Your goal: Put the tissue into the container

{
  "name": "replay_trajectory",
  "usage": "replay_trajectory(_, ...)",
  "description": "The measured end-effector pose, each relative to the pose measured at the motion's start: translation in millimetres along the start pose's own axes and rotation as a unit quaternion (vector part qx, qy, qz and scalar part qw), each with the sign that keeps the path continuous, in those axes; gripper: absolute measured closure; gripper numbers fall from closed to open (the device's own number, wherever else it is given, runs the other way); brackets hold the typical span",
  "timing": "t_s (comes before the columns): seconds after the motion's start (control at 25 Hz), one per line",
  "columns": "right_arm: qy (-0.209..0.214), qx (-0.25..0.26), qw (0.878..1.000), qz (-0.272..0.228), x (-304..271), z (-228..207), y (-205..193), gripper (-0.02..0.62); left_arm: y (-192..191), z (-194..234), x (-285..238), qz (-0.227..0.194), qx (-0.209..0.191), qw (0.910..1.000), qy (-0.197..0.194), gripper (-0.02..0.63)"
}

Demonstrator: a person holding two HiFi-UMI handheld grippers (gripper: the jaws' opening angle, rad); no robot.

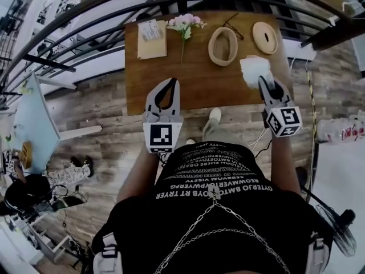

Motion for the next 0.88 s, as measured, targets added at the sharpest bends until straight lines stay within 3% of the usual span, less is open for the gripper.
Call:
replay_trajectory(0.36, 0.026, -0.026, 0.996, 0.079, -109.0, -68.0, -48.1, 0.508, -5.4, 2.6, -57.6, 0.033, 0.009, 0.9993, 0.017, 0.575)
replay_trajectory(0.88, 0.094, -0.041, 0.971, 0.217, -249.9, -83.2, -150.7, 0.508, -35.5, -5.1, -78.1, 0.112, 0.030, 0.9919, 0.051, 0.575)
Point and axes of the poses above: the fingertips, and each gripper's own axes: x backward along the fingers, z to its left, y out of its top, the point moved 6 cm from there along x, backward along the fingers, and after that the axes turned 2 degrees about -z, right-handed, at the moved point
